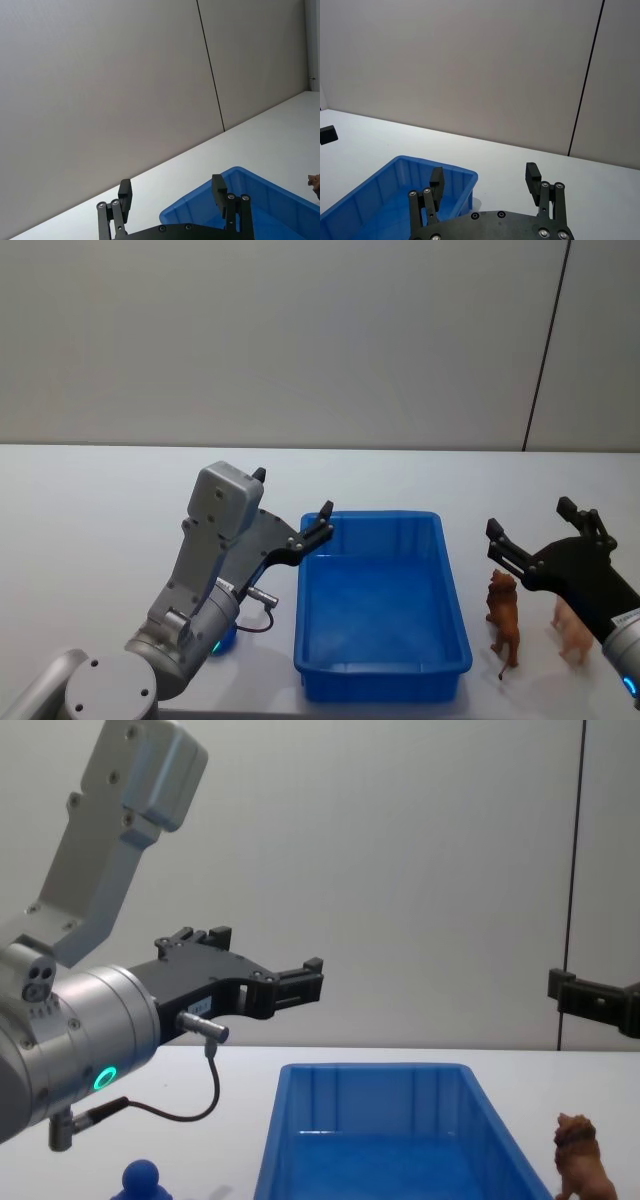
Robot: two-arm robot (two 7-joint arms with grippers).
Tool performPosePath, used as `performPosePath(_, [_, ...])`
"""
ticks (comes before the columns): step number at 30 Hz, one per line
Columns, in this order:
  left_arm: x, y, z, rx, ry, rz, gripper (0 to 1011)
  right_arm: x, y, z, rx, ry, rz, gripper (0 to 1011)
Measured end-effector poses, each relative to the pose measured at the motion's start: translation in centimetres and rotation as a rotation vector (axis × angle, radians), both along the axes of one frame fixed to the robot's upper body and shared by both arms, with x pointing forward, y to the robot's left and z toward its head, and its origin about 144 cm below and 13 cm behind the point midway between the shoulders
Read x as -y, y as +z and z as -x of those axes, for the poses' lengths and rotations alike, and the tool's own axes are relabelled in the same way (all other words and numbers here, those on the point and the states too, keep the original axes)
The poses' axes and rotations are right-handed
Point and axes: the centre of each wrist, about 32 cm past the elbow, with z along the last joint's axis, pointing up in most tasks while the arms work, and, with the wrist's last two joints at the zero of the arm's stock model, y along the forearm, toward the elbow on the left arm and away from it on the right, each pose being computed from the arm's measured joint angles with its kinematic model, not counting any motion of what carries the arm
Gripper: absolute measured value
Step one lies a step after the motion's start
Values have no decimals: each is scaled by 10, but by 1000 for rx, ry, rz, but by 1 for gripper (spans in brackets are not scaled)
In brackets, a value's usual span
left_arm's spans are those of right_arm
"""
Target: Pick up the two dolls from the table and place them into the box.
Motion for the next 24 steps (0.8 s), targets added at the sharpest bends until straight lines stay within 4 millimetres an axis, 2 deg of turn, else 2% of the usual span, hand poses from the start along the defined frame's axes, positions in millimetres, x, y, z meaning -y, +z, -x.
performPosePath(24, [0, 0, 0, 0, 0, 0, 1002, 0, 0, 0, 0, 0, 0, 1001])
